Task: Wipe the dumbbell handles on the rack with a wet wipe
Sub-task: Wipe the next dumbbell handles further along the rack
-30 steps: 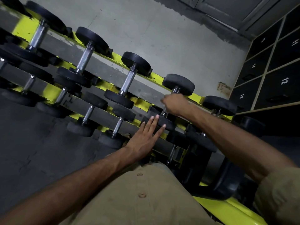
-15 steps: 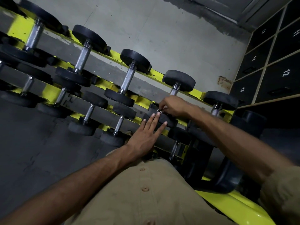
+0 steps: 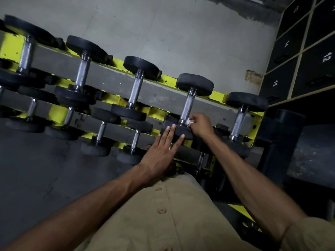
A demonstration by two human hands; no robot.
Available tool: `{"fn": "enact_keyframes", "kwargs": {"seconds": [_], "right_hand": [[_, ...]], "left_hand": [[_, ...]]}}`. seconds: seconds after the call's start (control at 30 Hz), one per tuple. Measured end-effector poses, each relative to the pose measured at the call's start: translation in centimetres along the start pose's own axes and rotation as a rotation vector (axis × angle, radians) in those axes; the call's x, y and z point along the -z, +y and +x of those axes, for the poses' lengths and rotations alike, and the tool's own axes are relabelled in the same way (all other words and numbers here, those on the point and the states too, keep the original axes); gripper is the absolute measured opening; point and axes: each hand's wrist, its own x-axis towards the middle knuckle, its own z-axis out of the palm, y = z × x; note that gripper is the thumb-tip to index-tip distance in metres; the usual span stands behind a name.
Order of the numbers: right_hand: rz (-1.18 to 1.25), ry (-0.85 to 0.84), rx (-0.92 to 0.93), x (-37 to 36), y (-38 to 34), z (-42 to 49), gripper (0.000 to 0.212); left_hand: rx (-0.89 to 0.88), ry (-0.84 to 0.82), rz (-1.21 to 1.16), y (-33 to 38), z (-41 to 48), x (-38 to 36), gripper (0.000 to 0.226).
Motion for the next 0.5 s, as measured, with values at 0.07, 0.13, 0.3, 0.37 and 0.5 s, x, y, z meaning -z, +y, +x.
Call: {"fn": "enact_keyframes", "kwargs": {"seconds": [0.07, 0.13, 0.3, 0.37, 0.5], "right_hand": [[0.118, -0.119, -0.084, -0.1, 0.0, 1.5, 0.011], [0.381, -0.234, -0.213, 0.3, -0.4, 2.8, 0.024], [1.160, -0.310, -0.439, 1.7, -2.6, 5.6, 0.038], [1.435, -0.301, -0.473, 1.9, -3.7, 6.5, 0.038], [1.576, -0.153, -0.497, 1.6, -4.9, 7.1, 0.037]], "left_hand": [[0.007, -0.017, -0.006, -0.1, -0.1, 0.2, 0.105], [0.005, -0.014, -0.006, -0.1, -0.1, 0.3, 0.106], [0.008, -0.010, 0.019, -0.2, -0.1, 0.2, 0.109], [0.006, -0.020, 0.024, -0.2, -0.1, 0.4, 0.107], [0.003, -0.011, 0.031, -0.1, -0.2, 0.6, 0.106]]}}
